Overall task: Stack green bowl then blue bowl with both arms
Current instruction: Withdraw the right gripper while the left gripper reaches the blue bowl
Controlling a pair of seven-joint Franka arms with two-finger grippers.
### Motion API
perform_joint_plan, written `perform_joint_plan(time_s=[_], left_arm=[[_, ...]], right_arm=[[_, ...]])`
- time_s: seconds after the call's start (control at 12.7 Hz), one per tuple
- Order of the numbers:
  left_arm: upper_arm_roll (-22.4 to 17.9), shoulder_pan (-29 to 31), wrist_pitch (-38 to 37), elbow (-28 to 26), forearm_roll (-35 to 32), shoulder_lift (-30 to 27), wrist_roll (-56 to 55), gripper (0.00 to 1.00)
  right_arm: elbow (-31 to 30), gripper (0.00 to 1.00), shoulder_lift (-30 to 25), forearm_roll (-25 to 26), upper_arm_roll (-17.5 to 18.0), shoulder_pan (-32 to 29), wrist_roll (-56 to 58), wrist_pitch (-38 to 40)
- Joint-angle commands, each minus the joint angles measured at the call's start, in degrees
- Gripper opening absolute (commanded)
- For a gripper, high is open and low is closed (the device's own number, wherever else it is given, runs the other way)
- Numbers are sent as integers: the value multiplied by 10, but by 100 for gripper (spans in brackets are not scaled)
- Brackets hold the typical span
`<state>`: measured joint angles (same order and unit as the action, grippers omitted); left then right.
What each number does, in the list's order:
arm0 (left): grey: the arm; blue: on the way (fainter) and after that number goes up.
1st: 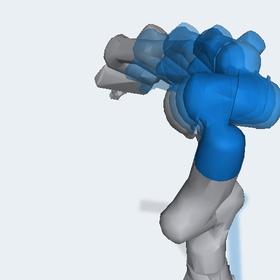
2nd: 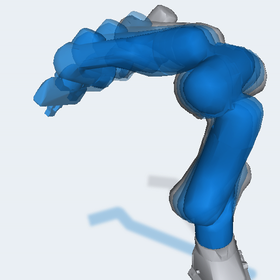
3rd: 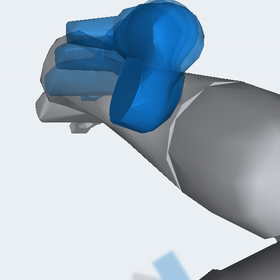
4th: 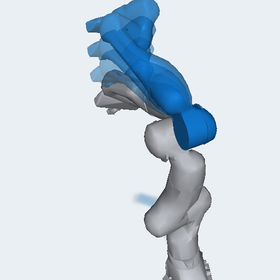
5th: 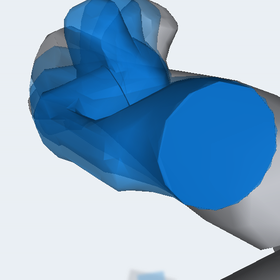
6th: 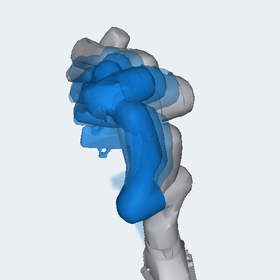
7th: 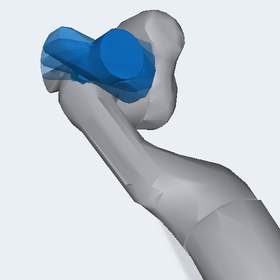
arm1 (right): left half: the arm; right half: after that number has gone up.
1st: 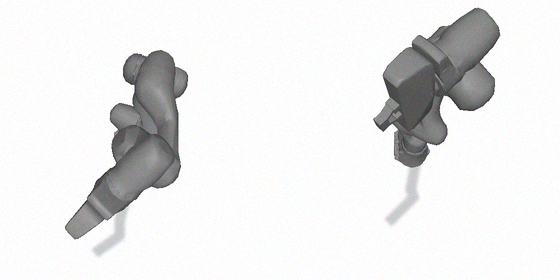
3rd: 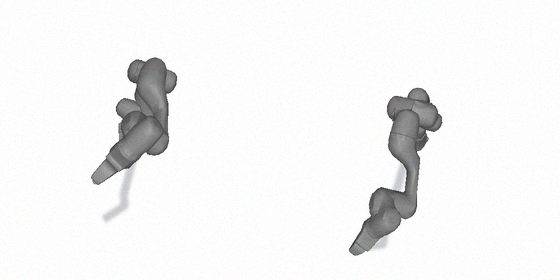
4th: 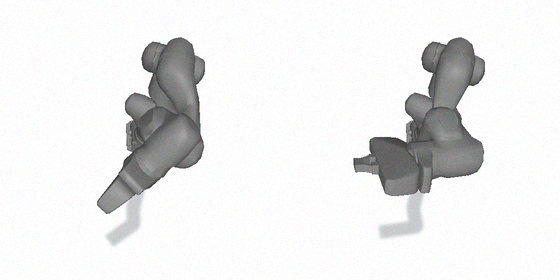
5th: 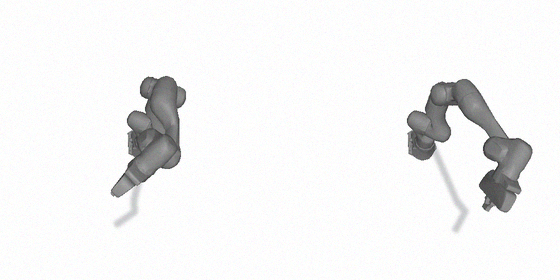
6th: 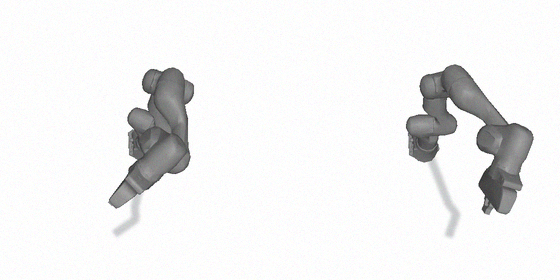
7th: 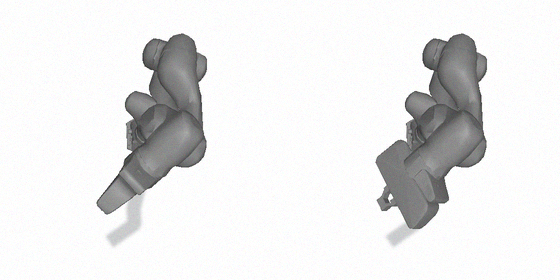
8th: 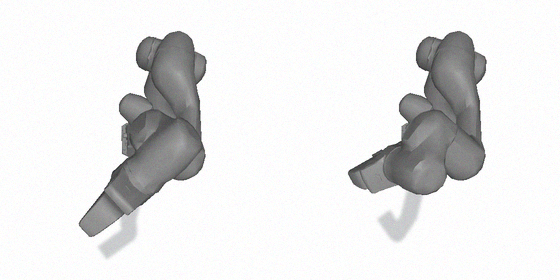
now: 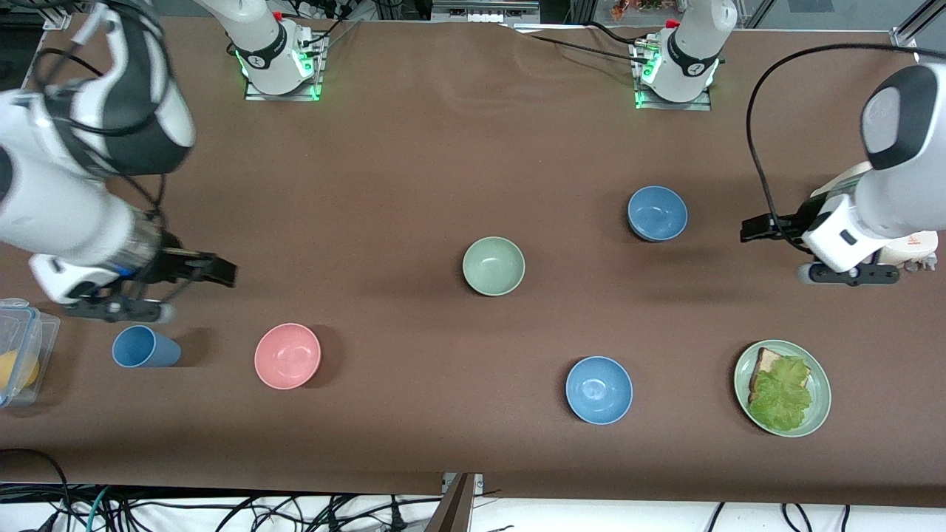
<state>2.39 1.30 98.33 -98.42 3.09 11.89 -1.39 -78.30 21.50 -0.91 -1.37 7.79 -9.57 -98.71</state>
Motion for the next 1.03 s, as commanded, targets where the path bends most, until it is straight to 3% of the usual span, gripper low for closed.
perform_joint_plan(time_s=[0.0, 0.32, 0.79, 0.95], left_arm=[[2, 5, 84, -113, -2, -42, 30, 100], [0, 19, 239, -276, 36, -75, 87, 100], [2, 5, 439, -441, 37, -84, 86, 98], [2, -3, 490, -473, 44, -80, 86, 98]], right_arm=[[-19, 100, -52, -4, 4, -5, 14, 41], [-19, 100, -73, 3, -6, 13, -71, 90], [-44, 100, -130, 0, -41, 14, -62, 103], [-97, 100, -163, -11, -49, 14, -58, 81]])
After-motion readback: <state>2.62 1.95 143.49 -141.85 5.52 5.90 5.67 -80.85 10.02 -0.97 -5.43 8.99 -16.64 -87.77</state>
